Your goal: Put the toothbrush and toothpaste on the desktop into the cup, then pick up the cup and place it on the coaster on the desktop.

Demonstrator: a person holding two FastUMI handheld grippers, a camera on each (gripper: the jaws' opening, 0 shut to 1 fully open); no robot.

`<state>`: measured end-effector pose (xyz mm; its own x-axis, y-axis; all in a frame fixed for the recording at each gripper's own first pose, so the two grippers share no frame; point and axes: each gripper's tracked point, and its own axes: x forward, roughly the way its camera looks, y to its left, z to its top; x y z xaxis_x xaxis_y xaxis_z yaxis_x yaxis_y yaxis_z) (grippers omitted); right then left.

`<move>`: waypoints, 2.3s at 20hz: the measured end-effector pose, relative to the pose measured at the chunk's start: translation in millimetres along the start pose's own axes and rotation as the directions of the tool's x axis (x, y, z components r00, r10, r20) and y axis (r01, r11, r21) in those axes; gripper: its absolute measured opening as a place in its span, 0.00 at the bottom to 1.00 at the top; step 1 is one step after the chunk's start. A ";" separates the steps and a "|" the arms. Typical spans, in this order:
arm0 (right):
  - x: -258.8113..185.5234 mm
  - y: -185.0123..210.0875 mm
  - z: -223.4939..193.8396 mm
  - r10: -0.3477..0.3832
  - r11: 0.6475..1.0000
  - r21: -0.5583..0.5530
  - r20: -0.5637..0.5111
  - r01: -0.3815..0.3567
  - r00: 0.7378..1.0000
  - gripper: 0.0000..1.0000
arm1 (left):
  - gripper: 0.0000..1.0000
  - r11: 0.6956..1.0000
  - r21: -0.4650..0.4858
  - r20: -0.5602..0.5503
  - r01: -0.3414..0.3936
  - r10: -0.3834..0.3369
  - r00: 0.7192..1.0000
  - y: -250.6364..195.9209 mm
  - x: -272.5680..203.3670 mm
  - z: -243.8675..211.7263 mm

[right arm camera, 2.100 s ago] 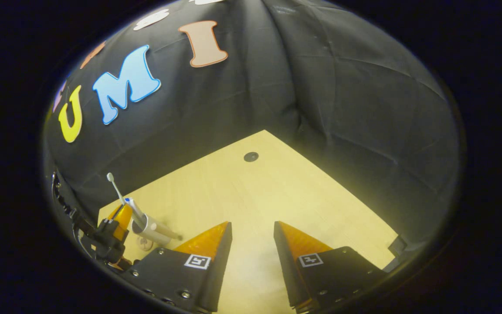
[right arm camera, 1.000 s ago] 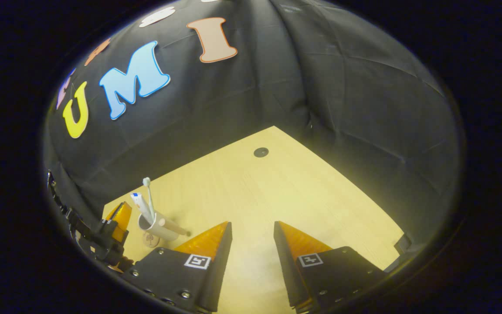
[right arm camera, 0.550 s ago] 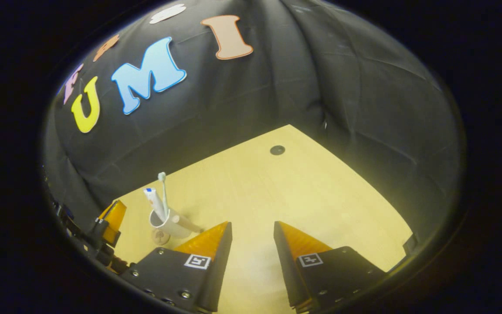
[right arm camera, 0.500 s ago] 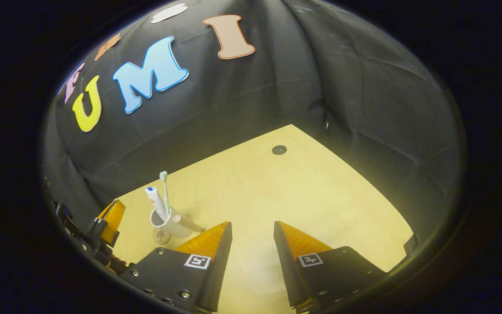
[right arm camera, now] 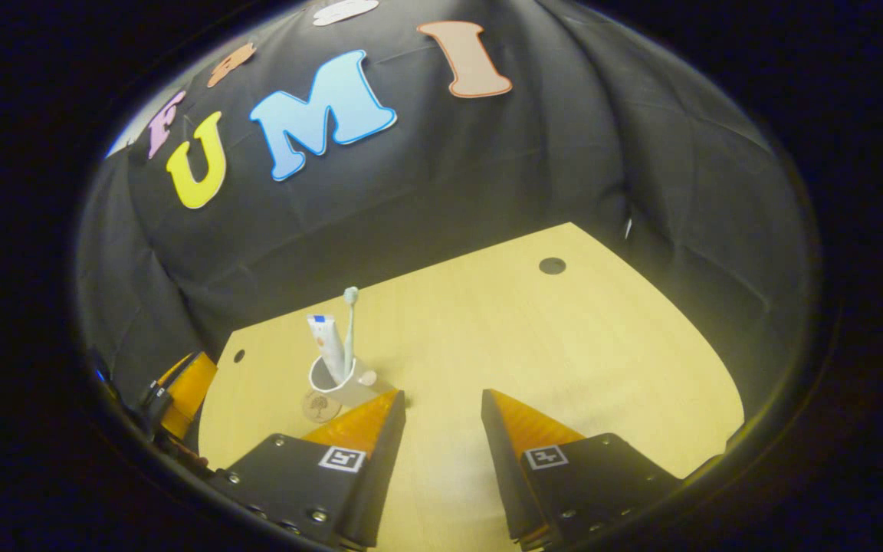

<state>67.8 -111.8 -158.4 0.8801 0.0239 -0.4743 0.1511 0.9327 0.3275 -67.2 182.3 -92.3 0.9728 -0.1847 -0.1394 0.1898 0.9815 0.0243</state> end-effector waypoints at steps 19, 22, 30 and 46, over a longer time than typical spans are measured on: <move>30.1 58.1 -25.4 0.179 0.717 -0.598 -0.337 -0.357 0.924 0.78 | 0.96 0.993 -0.064 -0.036 -0.100 0.098 0.995 43.5 -77.1 17.0; 40.7 58.3 -36.0 0.147 0.638 -0.648 -0.427 -0.415 0.892 0.77 | 0.96 0.989 -0.061 -0.054 -0.138 0.135 0.989 57.9 -89.1 9.9; 81.3 79.8 -26.6 0.135 0.554 -0.683 -0.490 -0.475 0.861 0.76 | 0.96 0.969 -0.086 -0.106 -0.230 0.221 0.970 94.5 -119.9 -6.1; 144.4 84.1 -37.4 0.046 0.472 -0.673 -0.627 -0.570 0.778 0.65 | 0.96 0.927 -0.100 -0.175 -0.362 0.342 0.923 121.1 -157.5 -27.1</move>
<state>190.8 -16.4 -230.0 0.4090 0.2869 -0.8663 -0.7331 0.6687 -0.1247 -201.1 331.6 -94.3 0.9399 0.1739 -0.2940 -0.1898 0.9815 -0.0261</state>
